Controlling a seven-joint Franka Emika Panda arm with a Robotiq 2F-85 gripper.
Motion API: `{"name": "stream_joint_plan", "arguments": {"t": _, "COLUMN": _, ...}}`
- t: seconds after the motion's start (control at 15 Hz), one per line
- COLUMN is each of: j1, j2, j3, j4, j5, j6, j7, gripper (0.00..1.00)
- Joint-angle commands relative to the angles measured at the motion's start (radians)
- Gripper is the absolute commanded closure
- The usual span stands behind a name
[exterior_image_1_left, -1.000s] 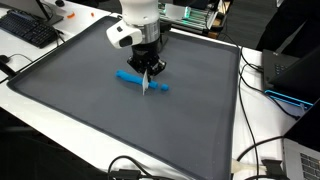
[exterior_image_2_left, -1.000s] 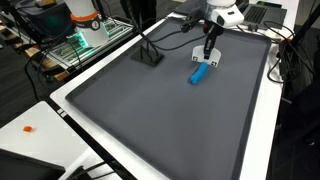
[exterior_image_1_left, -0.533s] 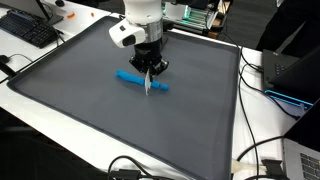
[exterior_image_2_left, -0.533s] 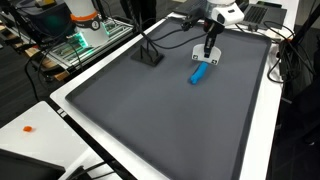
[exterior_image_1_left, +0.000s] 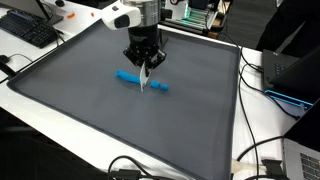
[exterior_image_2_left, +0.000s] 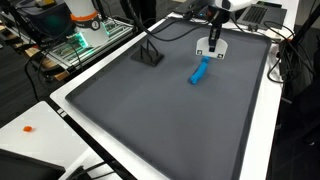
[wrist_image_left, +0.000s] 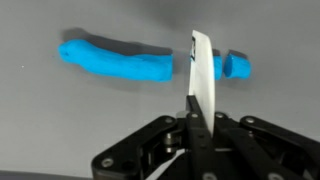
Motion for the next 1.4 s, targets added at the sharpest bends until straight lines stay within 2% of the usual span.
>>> {"name": "stream_joint_plan", "arguments": {"t": 0.0, "j1": -0.007, "j2": -0.032, "j3": -0.014, "j4": -0.038, "j5": -0.018, "j6": 0.01, "j7": -0.006, "gripper": 0.99}}
{"name": "stream_joint_plan", "arguments": {"t": 0.53, "j1": -0.011, "j2": -0.02, "j3": -0.047, "j4": -0.035, "j5": -0.057, "j6": 0.019, "j7": -0.002, "gripper": 0.99}}
{"name": "stream_joint_plan", "arguments": {"t": 1.33, "j1": -0.015, "j2": 0.01, "j3": -0.049, "j4": -0.082, "j5": -0.061, "j6": 0.082, "j7": -0.004, "gripper": 0.99}}
